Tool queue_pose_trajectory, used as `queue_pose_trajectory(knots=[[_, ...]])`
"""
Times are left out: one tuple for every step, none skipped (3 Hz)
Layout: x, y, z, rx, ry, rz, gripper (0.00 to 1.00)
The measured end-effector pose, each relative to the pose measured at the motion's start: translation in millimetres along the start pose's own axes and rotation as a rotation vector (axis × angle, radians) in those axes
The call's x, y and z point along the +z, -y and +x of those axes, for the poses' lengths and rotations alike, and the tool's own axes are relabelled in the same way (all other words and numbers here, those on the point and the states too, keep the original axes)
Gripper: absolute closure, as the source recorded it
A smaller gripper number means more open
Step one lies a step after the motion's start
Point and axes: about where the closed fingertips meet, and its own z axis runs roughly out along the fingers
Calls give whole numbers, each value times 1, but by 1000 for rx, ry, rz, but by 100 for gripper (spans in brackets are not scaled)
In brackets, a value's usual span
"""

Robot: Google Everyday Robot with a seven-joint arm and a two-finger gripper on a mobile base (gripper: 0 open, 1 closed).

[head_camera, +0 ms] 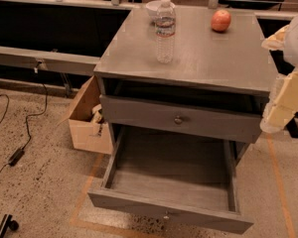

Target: Place water bottle into middle drawer

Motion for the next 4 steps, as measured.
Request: queue_pose_trajectory(knots=[[14, 23, 4, 108, 120, 52, 0], [34, 67, -14, 159, 328, 118, 0], [51, 121, -55, 151, 574, 191, 0], [68, 179, -91, 167, 754, 277, 0]])
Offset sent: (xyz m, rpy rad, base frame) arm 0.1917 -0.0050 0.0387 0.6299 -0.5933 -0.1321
